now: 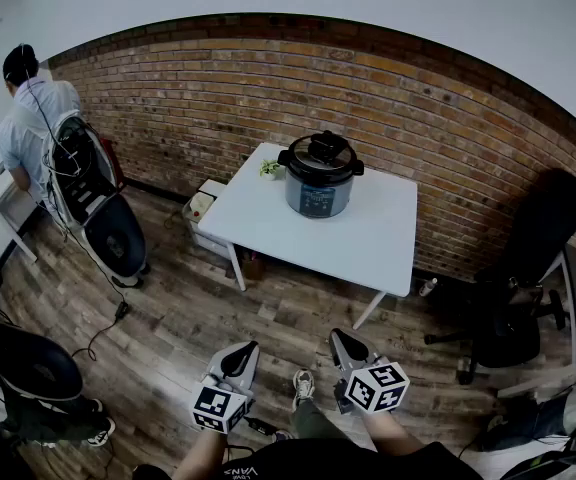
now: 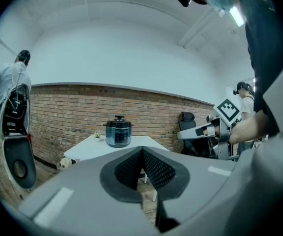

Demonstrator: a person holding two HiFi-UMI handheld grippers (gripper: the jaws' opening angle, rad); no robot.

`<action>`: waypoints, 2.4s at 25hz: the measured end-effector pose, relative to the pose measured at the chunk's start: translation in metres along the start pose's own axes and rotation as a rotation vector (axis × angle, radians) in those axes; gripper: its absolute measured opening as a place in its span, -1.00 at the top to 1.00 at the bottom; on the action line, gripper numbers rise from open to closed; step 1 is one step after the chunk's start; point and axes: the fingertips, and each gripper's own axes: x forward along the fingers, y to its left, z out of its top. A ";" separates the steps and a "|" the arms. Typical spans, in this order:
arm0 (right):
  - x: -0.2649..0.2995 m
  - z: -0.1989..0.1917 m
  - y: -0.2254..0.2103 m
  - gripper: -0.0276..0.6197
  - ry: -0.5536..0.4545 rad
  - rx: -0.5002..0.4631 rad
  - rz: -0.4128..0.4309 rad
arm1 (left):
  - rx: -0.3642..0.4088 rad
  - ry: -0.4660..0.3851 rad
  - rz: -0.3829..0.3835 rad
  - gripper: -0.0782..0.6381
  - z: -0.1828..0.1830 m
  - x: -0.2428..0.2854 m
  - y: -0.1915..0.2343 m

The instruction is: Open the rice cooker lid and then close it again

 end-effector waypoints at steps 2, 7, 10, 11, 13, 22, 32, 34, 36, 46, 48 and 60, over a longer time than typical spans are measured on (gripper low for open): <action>0.004 0.004 -0.004 0.91 -0.009 0.002 0.004 | 0.013 0.003 -0.005 0.78 -0.001 0.008 0.000; 0.024 0.020 -0.005 0.90 -0.065 0.061 0.095 | -0.034 -0.099 -0.103 0.62 0.014 0.031 -0.003; 0.047 0.022 -0.016 0.25 -0.023 0.044 0.076 | -0.042 -0.090 -0.111 0.20 0.017 0.054 0.010; 0.055 0.023 -0.020 0.10 -0.010 0.038 0.069 | -0.043 -0.082 -0.108 0.17 0.017 0.062 0.016; 0.071 0.030 -0.029 -0.01 -0.006 0.029 0.066 | -0.047 -0.078 -0.098 0.13 0.021 0.078 0.029; 0.148 0.082 -0.079 -0.04 -0.044 0.038 0.097 | -0.011 -0.086 -0.073 0.13 0.049 0.169 0.084; 0.216 0.110 -0.120 -0.04 -0.046 0.092 0.049 | 0.024 -0.067 -0.142 0.13 0.063 0.243 0.137; 0.231 0.111 -0.125 -0.04 -0.043 0.103 0.015 | 0.017 -0.079 -0.168 0.12 0.065 0.257 0.153; 0.246 0.116 -0.127 -0.04 -0.057 0.114 -0.022 | 0.016 -0.083 -0.206 0.12 0.068 0.270 0.171; 0.315 0.142 -0.118 -0.04 -0.191 0.196 -0.258 | 0.056 -0.048 -0.475 0.13 0.092 0.328 0.254; 0.325 0.141 -0.113 -0.04 -0.211 0.209 -0.298 | 0.065 -0.040 -0.525 0.13 0.092 0.335 0.264; 0.348 0.130 -0.096 -0.04 -0.253 0.236 -0.463 | 0.067 -0.022 -0.755 0.13 0.087 0.378 0.277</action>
